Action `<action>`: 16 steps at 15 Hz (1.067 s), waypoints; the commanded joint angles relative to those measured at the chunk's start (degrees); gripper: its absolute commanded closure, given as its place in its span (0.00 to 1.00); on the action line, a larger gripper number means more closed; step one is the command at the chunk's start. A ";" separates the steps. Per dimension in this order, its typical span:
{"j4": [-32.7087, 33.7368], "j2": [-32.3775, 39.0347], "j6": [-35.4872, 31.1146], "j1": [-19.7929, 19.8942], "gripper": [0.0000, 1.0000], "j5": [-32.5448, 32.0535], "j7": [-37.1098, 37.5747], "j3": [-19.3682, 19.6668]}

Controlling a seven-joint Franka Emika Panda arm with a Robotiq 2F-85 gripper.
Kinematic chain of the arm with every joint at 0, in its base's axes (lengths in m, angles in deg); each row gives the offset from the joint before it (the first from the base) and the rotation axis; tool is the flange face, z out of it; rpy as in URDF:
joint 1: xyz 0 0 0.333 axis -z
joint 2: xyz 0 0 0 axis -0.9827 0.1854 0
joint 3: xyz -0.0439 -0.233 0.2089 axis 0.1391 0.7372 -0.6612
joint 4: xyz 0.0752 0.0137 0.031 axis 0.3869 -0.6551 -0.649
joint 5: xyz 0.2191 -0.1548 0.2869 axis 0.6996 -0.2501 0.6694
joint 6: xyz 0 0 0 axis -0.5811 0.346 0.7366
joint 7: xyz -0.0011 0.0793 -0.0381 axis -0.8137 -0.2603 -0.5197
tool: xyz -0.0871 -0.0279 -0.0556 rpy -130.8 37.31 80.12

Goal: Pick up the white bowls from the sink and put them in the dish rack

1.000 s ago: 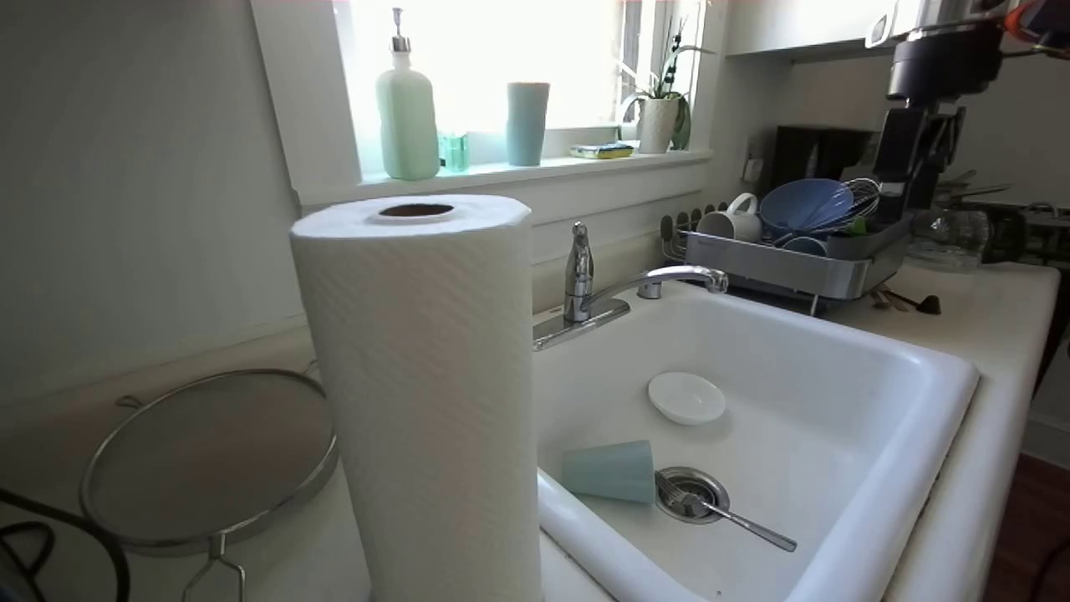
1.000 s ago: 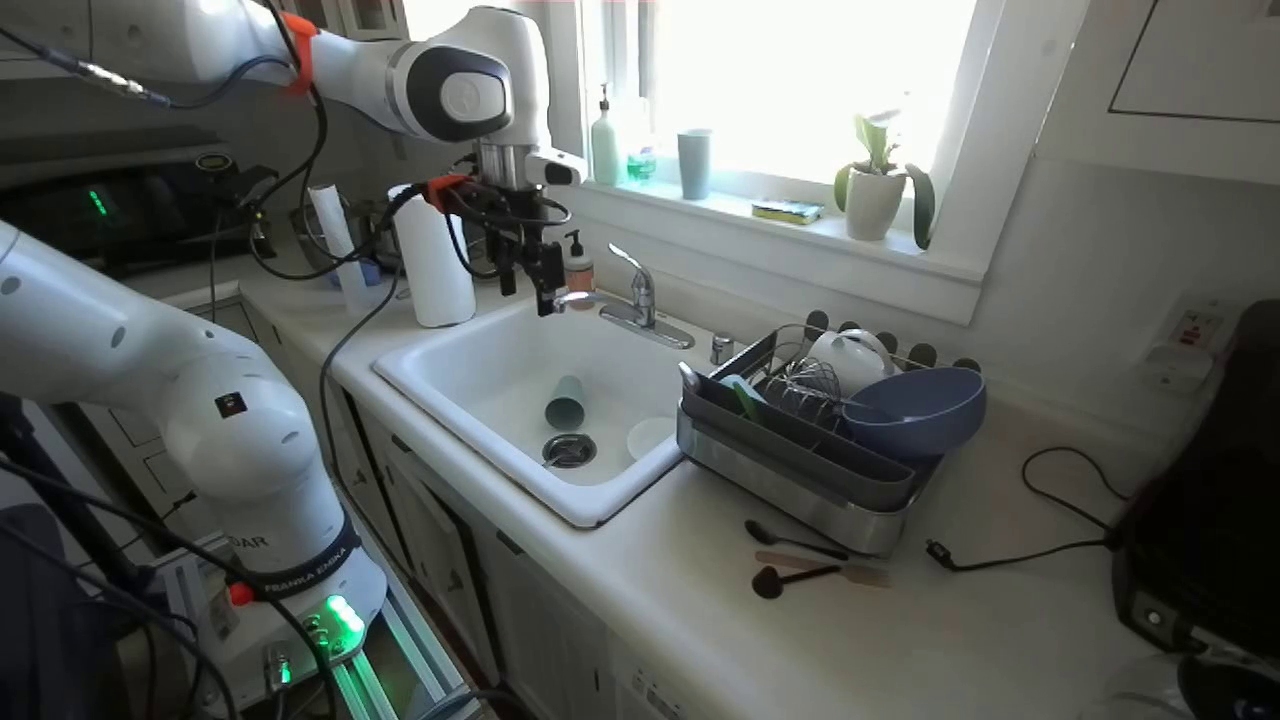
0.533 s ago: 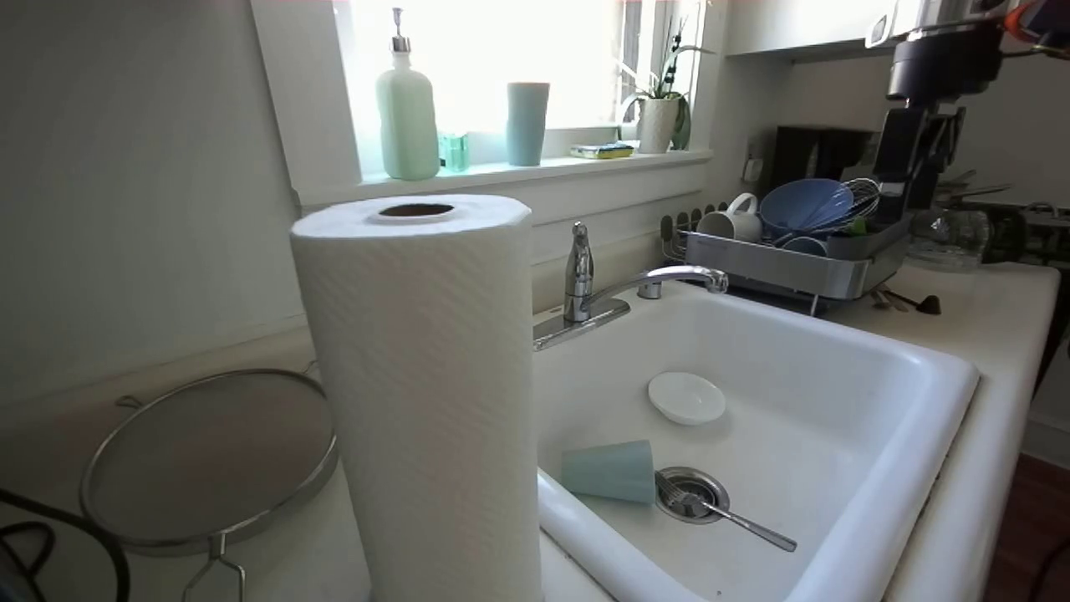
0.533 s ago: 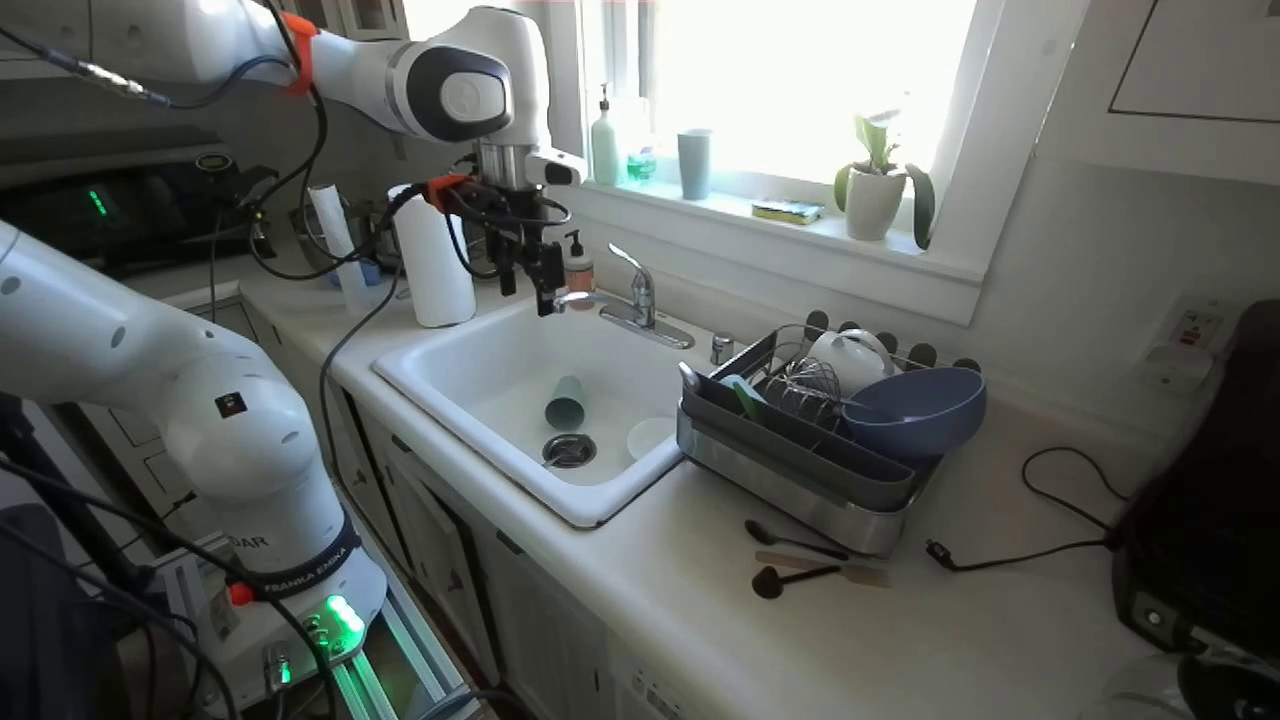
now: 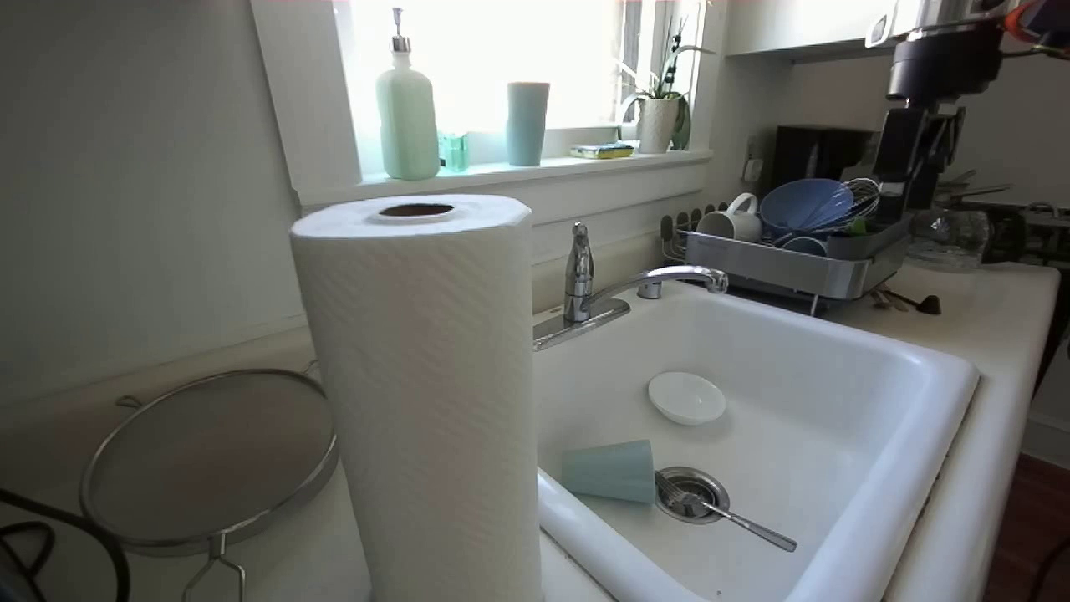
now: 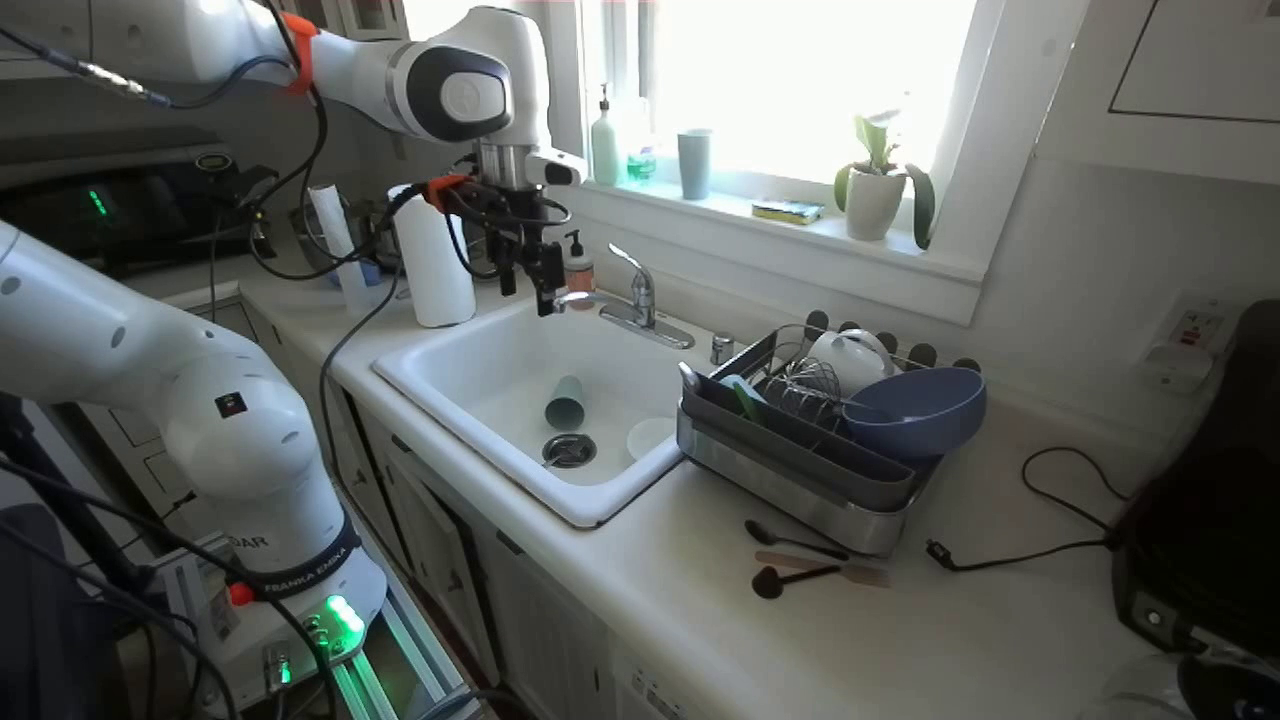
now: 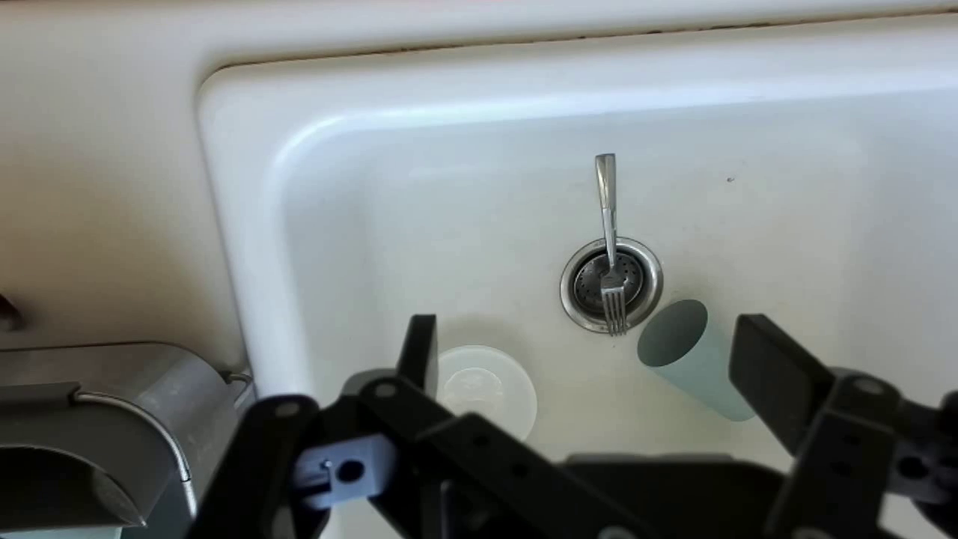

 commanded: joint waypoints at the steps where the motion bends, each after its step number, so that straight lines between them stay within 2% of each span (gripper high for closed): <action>1: 0.11 0.03 0.12 0.63 0.00 0.32 -0.28 -0.55; 16: 0.11 0.03 0.12 0.63 0.00 0.32 -0.28 -0.55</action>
